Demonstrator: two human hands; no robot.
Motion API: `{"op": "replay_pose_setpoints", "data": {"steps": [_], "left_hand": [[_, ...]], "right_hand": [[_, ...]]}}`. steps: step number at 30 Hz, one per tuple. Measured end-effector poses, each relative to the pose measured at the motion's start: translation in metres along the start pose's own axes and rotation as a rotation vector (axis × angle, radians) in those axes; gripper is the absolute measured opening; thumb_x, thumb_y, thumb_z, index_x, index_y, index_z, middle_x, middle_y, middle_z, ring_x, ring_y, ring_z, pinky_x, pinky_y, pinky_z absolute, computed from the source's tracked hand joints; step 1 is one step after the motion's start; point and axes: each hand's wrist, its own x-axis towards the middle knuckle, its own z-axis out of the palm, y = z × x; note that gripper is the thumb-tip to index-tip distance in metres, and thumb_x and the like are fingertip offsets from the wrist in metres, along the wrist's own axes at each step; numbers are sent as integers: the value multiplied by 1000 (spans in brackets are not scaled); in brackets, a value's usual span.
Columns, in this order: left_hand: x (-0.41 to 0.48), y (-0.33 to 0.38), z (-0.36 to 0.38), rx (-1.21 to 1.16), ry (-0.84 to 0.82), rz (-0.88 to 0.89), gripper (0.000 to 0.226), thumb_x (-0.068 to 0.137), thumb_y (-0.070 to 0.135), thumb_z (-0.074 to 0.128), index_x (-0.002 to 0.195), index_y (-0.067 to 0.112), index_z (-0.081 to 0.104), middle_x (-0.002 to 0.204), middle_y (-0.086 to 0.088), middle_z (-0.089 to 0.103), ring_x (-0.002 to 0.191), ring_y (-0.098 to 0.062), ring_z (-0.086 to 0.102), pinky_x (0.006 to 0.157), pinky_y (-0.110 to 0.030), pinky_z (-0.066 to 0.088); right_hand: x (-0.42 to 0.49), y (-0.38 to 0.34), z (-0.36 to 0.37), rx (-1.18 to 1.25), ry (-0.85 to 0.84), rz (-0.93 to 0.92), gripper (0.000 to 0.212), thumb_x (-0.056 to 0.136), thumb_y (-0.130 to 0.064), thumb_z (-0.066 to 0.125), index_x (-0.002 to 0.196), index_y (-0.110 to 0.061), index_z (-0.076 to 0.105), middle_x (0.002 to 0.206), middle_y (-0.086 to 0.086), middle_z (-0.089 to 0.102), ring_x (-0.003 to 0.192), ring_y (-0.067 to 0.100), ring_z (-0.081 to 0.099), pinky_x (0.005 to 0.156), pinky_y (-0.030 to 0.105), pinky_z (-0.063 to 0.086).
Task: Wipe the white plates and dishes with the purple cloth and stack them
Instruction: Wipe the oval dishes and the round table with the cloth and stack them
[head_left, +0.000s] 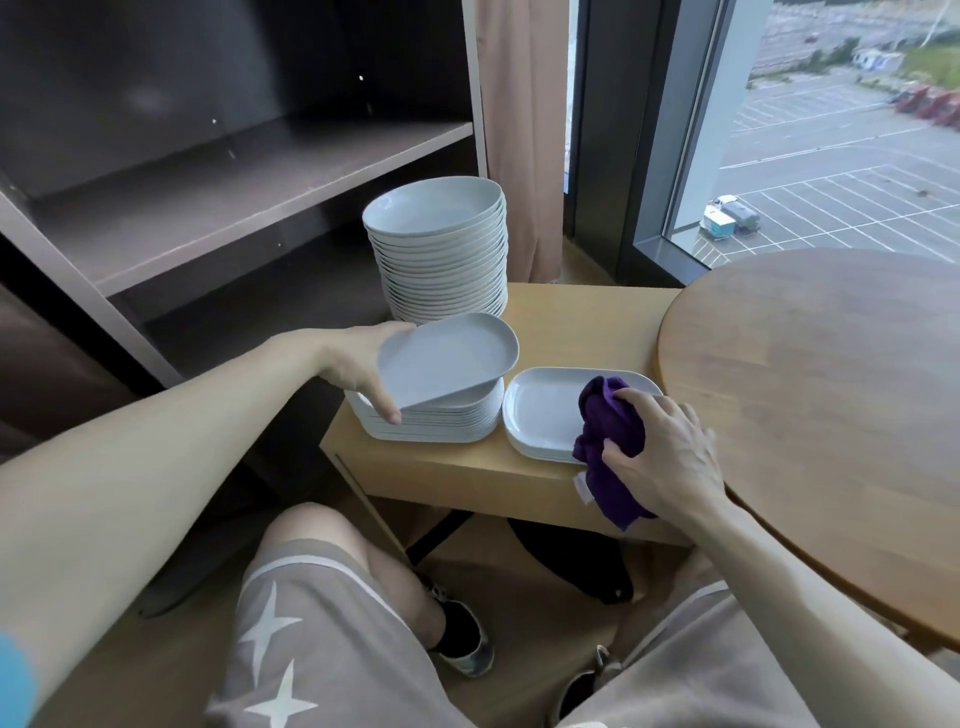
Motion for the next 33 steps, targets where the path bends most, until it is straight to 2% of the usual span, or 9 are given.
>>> {"op": "replay_pose_setpoints", "data": {"steps": [3, 4, 6, 9, 13, 17, 20, 23, 33], "left_hand": [[5, 7, -6, 49, -47, -25, 142, 45, 44, 99, 156, 54, 11, 157, 15, 31, 146, -21, 31, 119, -43, 30], [6, 10, -6, 85, -31, -53, 140, 51, 37, 98, 157, 53, 8, 163, 10, 26, 149, -24, 28, 120, -44, 30], [6, 19, 1, 174, 17, -72, 136, 63, 27, 96, 160, 47, 3, 171, 5, 7, 157, -24, 10, 124, -47, 23], [4, 39, 25, 152, 94, 39, 129, 69, 45, 91, 161, 45, 2, 171, 6, -11, 158, -18, -7, 127, -47, 12], [5, 77, 73, 168, 314, 169, 118, 72, 65, 80, 162, 38, 7, 172, 0, -8, 158, -24, -6, 127, -48, 6], [13, 94, 110, 327, 395, 73, 133, 70, 71, 79, 161, 35, -11, 170, -4, -17, 157, -31, -13, 126, -54, -1], [19, 91, 117, 398, 456, 45, 138, 72, 59, 85, 158, 36, -21, 172, -6, -8, 158, -36, -2, 127, -54, 7], [22, 87, 115, 416, 452, 9, 132, 81, 42, 84, 157, 34, -24, 173, -2, -5, 158, -35, 0, 126, -53, 10], [27, 60, 102, 456, 481, 63, 126, 83, 40, 83, 160, 35, -17, 173, 2, 3, 158, -30, 8, 126, -49, 15]], "right_hand": [[0, 0, 0, -5, -5, -9, 62, 86, -45, 67, 144, -34, 48, 138, -2, 57, 121, 25, 46, 97, 46, 36], [1, 0, 0, -10, -6, -14, 62, 86, -45, 67, 144, -34, 47, 138, -2, 57, 121, 25, 46, 96, 46, 37], [1, 0, 1, -16, -4, -13, 62, 86, -46, 66, 144, -35, 47, 137, -3, 57, 120, 24, 46, 95, 45, 36], [1, 1, 3, -22, 0, -16, 61, 86, -47, 65, 144, -36, 47, 137, -4, 57, 119, 24, 46, 94, 43, 36], [1, 2, 4, -37, 4, -20, 62, 86, -46, 65, 144, -35, 47, 137, -3, 57, 119, 25, 46, 92, 43, 34], [0, 1, 3, -27, 2, -21, 63, 86, -46, 66, 145, -34, 47, 138, -3, 56, 121, 24, 46, 95, 44, 35], [0, 2, 3, -33, 3, -28, 63, 87, -46, 65, 146, -34, 46, 139, -2, 55, 122, 25, 45, 97, 45, 36], [0, 2, 3, -43, 2, -28, 63, 87, -47, 65, 146, -34, 46, 138, -2, 55, 123, 25, 45, 98, 45, 36], [1, 1, 5, -51, 11, -31, 63, 87, -47, 65, 146, -34, 46, 139, -3, 55, 123, 25, 45, 97, 46, 36]]}}
